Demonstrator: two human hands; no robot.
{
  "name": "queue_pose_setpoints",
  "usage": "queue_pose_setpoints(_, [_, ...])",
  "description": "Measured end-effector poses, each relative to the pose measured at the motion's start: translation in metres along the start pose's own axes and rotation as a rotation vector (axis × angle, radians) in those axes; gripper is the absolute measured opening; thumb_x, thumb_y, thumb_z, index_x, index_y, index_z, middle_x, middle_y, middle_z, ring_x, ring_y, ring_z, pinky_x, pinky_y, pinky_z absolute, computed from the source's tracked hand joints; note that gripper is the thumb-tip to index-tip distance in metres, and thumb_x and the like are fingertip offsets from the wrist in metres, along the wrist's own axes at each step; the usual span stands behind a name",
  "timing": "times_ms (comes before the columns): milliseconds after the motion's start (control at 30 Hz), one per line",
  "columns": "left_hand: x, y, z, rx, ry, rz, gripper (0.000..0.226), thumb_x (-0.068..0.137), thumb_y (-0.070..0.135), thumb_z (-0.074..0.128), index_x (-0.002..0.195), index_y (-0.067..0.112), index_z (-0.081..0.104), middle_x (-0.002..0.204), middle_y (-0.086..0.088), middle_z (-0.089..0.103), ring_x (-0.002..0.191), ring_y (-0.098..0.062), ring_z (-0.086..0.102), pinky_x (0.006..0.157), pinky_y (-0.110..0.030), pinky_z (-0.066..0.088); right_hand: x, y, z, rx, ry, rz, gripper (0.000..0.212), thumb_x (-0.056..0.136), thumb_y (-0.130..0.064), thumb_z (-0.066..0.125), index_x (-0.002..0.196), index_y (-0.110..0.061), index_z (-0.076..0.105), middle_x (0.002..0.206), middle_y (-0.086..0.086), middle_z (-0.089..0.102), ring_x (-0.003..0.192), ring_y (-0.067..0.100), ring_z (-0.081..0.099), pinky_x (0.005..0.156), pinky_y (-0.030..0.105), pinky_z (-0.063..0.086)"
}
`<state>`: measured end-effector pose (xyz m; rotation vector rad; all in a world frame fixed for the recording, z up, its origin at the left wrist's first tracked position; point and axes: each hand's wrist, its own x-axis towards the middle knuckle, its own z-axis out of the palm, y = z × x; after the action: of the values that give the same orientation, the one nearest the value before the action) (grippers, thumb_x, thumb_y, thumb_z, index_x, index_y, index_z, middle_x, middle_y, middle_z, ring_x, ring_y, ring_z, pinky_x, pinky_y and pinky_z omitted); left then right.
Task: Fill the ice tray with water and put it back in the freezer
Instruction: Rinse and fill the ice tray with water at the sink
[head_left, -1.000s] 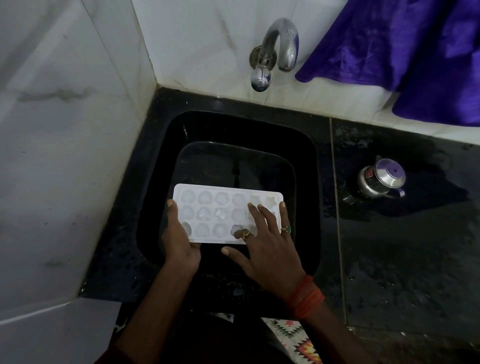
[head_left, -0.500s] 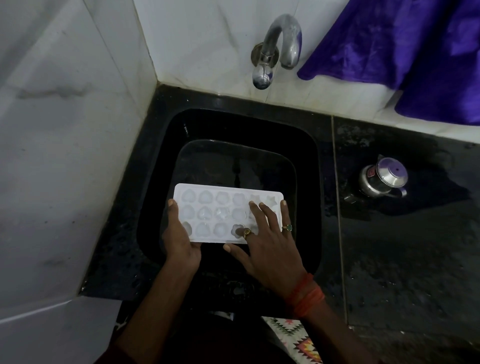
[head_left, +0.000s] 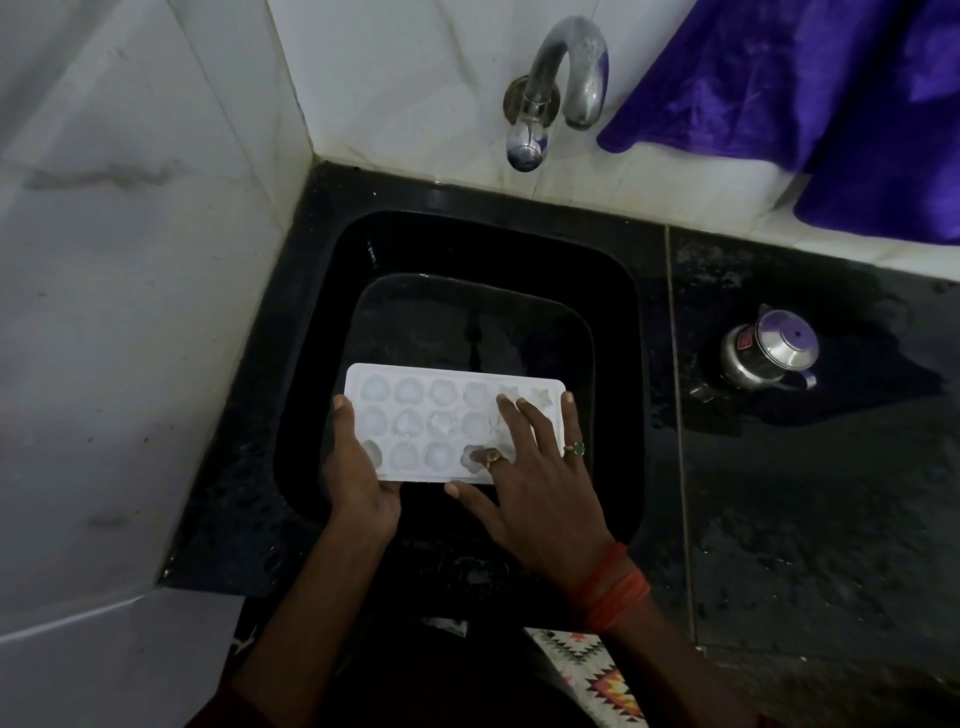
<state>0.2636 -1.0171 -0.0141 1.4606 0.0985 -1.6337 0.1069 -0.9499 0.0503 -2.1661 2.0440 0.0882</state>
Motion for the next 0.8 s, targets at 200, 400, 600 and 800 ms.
queue_pose_setpoints(200, [-0.0022,-0.0014,0.0015,-0.005,0.008,-0.002,0.053,0.086,0.066,0.069,0.114,0.021,0.075,0.104,-0.006,0.081,0.084,-0.030,0.079,0.063,-0.051,0.064,0.0029,0.0001,0.0018,0.004,-0.028,0.004,0.057,0.093,-0.071,0.034,0.113,-0.033,0.071,0.154,0.014,0.040,0.145,0.030,0.034,0.121,0.058,0.000])
queue_pose_setpoints(400, [-0.0002,-0.0023,0.0009,-0.010,0.011,-0.002,0.050,0.086,0.066,0.070,0.110,0.022,0.075,0.097,-0.004,0.082,0.079,-0.028,0.079,0.057,-0.048,0.063,0.0030,0.0000,-0.0008,0.003,-0.029,0.015,0.060,0.093,-0.071,0.030,0.115,-0.032,0.070,0.156,0.012,0.037,0.146,0.028,0.031,0.122,0.055,-0.007])
queue_pose_setpoints(600, [0.0039,-0.0037,-0.0010,0.006,0.017,0.014,0.051,0.084,0.067,0.071,0.110,0.023,0.076,0.096,-0.002,0.082,0.082,-0.029,0.079,0.061,-0.048,0.063,0.0021,-0.0056,-0.0029,-0.001,-0.051,0.000,0.065,0.093,-0.074,0.023,0.119,-0.032,0.067,0.159,0.010,0.031,0.150,0.027,0.023,0.119,0.051,-0.020])
queue_pose_setpoints(800, [0.0054,-0.0040,-0.0006,0.010,0.020,0.011,0.054,0.083,0.069,0.071,0.111,0.022,0.077,0.099,-0.003,0.081,0.085,-0.031,0.079,0.070,-0.054,0.064,0.0056,-0.0037,-0.0053,0.011,-0.060,0.010,0.063,0.094,-0.072,0.025,0.120,-0.033,0.068,0.160,0.012,0.030,0.150,0.028,0.023,0.120,0.052,-0.016])
